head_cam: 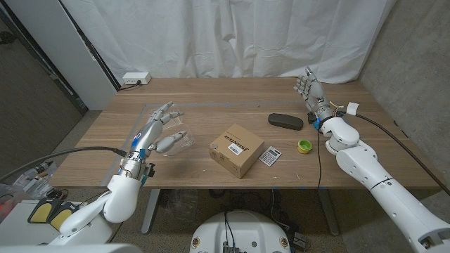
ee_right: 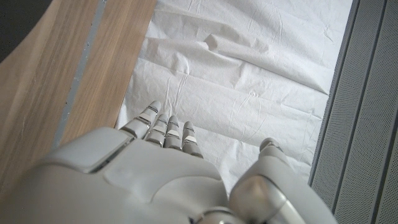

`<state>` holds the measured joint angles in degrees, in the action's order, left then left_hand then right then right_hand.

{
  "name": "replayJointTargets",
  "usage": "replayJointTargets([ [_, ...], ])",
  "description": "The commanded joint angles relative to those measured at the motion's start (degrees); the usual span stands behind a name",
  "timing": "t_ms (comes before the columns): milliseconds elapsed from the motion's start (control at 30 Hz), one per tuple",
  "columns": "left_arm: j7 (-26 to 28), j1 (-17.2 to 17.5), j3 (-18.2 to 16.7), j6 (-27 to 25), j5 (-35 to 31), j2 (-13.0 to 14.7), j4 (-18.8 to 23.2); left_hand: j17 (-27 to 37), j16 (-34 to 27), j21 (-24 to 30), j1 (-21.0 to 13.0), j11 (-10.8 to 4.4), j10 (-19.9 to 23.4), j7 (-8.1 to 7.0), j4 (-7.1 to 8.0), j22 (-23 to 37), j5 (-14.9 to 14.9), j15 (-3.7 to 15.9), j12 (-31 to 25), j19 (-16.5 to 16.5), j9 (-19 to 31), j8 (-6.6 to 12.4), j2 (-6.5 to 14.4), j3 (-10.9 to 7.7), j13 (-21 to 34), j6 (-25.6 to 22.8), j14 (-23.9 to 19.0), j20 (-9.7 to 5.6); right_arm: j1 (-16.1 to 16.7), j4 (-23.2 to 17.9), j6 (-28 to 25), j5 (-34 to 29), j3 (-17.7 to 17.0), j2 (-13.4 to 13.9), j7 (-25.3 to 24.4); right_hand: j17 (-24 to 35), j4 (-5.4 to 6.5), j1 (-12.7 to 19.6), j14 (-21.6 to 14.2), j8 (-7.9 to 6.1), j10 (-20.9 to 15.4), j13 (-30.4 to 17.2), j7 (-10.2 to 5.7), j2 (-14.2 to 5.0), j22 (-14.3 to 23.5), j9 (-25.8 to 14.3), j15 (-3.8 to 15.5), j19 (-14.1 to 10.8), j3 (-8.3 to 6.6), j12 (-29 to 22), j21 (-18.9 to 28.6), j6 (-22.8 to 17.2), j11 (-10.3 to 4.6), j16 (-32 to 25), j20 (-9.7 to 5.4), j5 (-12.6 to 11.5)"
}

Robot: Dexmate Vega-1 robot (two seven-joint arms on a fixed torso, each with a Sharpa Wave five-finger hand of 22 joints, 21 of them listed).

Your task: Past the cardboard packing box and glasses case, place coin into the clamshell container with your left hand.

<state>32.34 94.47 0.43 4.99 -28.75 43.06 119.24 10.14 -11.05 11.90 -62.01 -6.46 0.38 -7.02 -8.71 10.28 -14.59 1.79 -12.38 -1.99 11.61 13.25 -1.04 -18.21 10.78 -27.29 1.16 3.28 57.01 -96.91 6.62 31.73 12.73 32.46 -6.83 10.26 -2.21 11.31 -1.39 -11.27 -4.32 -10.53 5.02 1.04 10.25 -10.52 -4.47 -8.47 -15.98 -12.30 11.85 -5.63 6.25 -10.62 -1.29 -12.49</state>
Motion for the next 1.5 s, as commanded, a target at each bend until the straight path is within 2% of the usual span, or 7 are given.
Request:
replayJointTargets([
  [33, 0.4, 4.9, -2.6, -5.1, -7.6, 0.8, 3.8, 0.0, 0.1, 0.3, -0.6, -0.28, -0.2, -0.25, 0.17, 0.2, 0.2, 1.47, -0.1, 0.1, 0.1, -0.33, 0.0, 0.25, 0.3, 0.1, -0.2, 0.58, 1.3, -5.4, -3.1, 0.2, -1.3, 1.6, -4.1, 0.3, -0.03, -0.2, -0.5, -0.23, -0.4, -0.1, -0.14, -0.29, 0.3, -0.3, -0.26, -0.6, 0.30, -0.3, -0.1, -0.8, 0.37, -0.2, 0.14, 0.0],
  [333, 1.2, 5.4, -1.7, -8.0, -13.5, 1.1, 5.4, 0.0, 0.3, 0.2, -1.0, -0.34, -0.3, -0.35, 0.29, 0.2, 0.4, 1.41, 0.0, -0.1, 0.1, -0.28, 0.1, 0.43, 0.3, -0.5, 0.1, 0.67, 1.7, -6.6, -3.2, 0.0, -1.7, 2.4, -4.9, 0.3, -0.02, -0.3, -0.5, -0.23, -0.6, -0.1, -0.15, -0.29, 0.3, -0.3, -0.25, -0.6, 0.39, -0.3, -0.1, -0.9, 0.45, -0.2, 0.14, 0.0],
  [600, 0.0, 7.1, -1.4, -12.2, -21.0, 2.8, 8.4, 0.1, 0.1, 0.1, -1.2, -1.01, 1.9, -1.52, 0.56, 0.2, 0.6, 2.01, -0.6, -0.2, 0.1, 0.22, 0.1, 0.98, 0.3, -2.5, -0.6, 0.52, 2.5, -7.7, -3.5, 0.5, -2.5, 2.9, -5.8, 0.3, -0.01, -0.4, -0.5, -0.21, -0.6, -0.1, -0.19, -0.31, 0.3, -0.3, -0.19, -0.7, 0.47, -0.3, -0.1, -0.9, 0.43, -0.2, 0.16, 0.0],
  [933, -7.6, 9.4, -1.1, -19.4, -29.0, 3.8, 15.0, 0.1, 0.7, -0.5, -1.3, -0.90, -0.2, -2.29, 0.88, 0.2, 0.7, 1.61, 0.5, -1.6, 0.0, -0.79, -0.1, 1.64, 0.3, -0.9, 1.3, 0.81, 3.0, -9.0, -5.1, 1.4, -3.2, 4.2, -6.2, 0.3, 0.12, -0.8, -0.7, -0.20, -0.7, -0.1, -0.14, -0.17, 0.3, -0.3, -0.16, -0.7, 0.74, -0.3, -0.1, -0.9, 0.30, -0.2, 0.15, 0.0],
  [1100, -15.4, 9.8, 0.0, -24.2, -34.2, 4.2, 19.0, 0.2, 1.0, -0.8, -1.2, -0.52, -2.5, -2.77, 1.12, 0.2, 0.6, 0.98, 1.3, -2.7, 0.1, -1.41, 0.0, 2.09, 0.3, 0.5, 3.2, 1.10, 3.3, -9.5, -4.9, 1.2, -3.5, 5.1, -5.7, 0.4, 0.17, -1.0, -0.7, -0.19, -0.7, -0.1, -0.14, -0.07, 0.3, -0.3, -0.16, -0.7, 0.89, -0.3, -0.1, -1.0, 0.43, -0.2, 0.15, 0.0],
  [1267, -17.6, 9.3, 1.4, -25.6, -38.2, 4.1, 20.1, 0.1, 1.0, -0.9, -1.4, -0.44, -2.7, -3.71, 1.13, 0.2, 0.6, 0.65, 1.2, -3.3, 0.2, -1.24, 0.0, 2.27, 0.3, 0.1, 3.8, 1.31, 4.1, -9.5, -4.8, 1.8, -4.1, 5.6, -5.3, 0.4, 0.20, -1.1, -0.7, -0.19, -0.7, -0.1, -0.07, 0.00, 0.3, -0.4, -0.13, -0.7, 1.01, -0.2, -0.1, -1.0, 0.35, -0.2, 0.14, 0.0],
  [1500, -22.3, 7.6, 3.8, -27.1, -41.1, 3.5, 21.2, 0.1, 1.1, -0.8, -1.6, 0.04, -4.3, -3.25, 1.24, 0.2, 0.5, 0.37, 1.5, -3.8, 0.3, -0.49, 0.2, 2.58, 0.3, -1.7, 5.4, 1.44, 4.8, -9.5, -4.4, 2.7, -5.0, 5.8, -5.3, 0.4, 0.23, -1.3, -0.7, -0.16, -0.8, -0.1, -0.11, 0.05, 0.3, -0.4, -0.17, -0.7, 1.13, -0.2, -0.2, -1.0, 0.39, -0.2, 0.13, 0.0],
])
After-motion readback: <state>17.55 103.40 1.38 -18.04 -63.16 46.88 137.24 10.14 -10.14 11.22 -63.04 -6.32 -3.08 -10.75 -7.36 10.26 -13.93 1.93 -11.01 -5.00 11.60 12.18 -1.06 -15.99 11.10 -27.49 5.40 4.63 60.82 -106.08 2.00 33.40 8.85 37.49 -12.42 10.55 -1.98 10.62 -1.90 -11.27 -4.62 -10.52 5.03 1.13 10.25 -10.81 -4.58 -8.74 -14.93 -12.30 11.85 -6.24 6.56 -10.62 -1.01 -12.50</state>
